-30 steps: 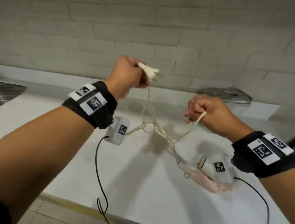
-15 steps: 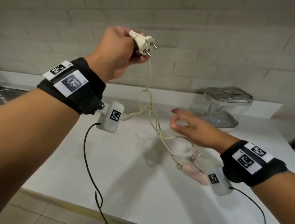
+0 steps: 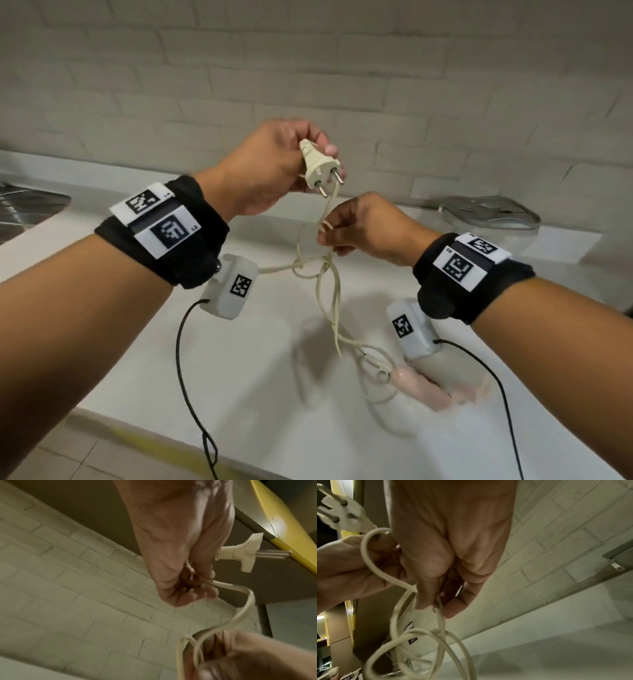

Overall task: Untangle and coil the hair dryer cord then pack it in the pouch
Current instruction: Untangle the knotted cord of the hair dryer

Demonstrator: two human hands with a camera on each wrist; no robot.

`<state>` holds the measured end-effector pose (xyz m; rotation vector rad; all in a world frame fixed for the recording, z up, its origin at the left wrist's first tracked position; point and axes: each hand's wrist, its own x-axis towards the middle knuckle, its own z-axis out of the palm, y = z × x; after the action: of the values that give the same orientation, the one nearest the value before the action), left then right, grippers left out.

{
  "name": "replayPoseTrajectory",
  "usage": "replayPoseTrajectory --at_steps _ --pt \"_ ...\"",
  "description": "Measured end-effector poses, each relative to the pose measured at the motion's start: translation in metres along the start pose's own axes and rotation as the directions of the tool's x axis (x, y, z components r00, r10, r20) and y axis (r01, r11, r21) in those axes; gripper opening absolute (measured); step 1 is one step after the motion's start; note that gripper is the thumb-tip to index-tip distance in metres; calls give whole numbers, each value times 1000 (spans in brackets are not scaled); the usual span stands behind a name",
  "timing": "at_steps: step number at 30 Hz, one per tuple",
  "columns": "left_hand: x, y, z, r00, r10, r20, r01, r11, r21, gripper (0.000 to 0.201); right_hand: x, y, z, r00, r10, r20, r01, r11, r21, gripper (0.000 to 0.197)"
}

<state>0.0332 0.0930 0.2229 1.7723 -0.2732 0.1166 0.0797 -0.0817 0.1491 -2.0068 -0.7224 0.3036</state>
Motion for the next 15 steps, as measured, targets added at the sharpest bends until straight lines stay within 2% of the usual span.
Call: replayPoseTrajectory --at_steps 3,6,8,11,15 --pt "-9 -20 0 977 -150 154 121 976 182 24 1 1 -3 998 4 -68 -3 1000 13 9" --pt "-15 -31 1 950 -205 237 102 917 385 8 -2 3 -7 997 14 -70 -7 994 109 12" --pt "-15 -37 -1 962 -185 198 79 891 447 18 -5 4 -11 999 35 -23 -29 976 217 9" --pt "-15 -39 1 981 -160 105 118 937 328 29 -11 8 -17 998 50 45 -62 945 322 12" --pt "-16 -38 6 989 -138 56 107 919 379 24 -18 14 -20 989 33 146 -95 891 443 15"
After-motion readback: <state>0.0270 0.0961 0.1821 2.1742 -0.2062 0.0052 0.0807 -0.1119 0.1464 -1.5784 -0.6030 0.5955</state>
